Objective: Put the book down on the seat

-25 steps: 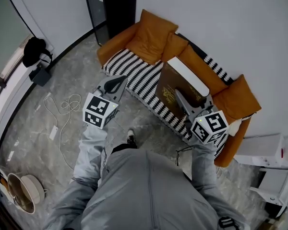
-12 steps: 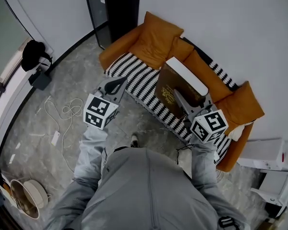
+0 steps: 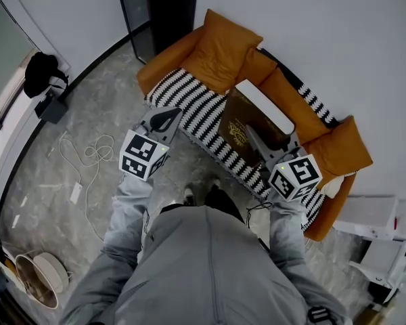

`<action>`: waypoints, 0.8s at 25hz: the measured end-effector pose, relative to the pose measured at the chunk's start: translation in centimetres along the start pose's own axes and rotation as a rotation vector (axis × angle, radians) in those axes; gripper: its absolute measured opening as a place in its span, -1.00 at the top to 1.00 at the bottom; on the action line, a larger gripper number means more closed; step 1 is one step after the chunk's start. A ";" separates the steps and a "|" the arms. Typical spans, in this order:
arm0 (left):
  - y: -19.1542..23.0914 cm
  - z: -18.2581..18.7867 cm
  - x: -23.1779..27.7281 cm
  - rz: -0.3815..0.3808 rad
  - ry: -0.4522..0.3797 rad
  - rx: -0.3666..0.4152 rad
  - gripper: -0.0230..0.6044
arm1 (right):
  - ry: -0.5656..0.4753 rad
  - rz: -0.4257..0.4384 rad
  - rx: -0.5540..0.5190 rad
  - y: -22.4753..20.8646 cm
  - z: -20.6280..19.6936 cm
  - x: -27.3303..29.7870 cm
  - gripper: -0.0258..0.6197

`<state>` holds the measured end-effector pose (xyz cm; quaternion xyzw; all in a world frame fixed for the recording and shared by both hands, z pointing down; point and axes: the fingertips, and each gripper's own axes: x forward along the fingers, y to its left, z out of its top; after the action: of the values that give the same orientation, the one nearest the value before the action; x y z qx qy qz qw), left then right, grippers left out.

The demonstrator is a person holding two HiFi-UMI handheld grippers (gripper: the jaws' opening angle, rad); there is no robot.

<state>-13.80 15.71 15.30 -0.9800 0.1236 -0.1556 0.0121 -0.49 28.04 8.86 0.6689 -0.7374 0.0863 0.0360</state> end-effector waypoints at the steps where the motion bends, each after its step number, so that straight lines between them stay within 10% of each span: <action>1: 0.3 -0.1 0.4 -0.003 0.004 -0.003 0.84 | 0.001 -0.001 0.001 -0.3 0.0 0.4 0.16; 20: 11.3 -0.9 13.2 0.070 0.076 -0.061 0.84 | 0.044 0.095 0.073 -12.7 -0.7 15.9 0.16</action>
<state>-4.66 1.55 19.45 -0.9683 0.1630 -0.1885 -0.0173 10.47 11.42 13.20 0.6318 -0.7639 0.1295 0.0239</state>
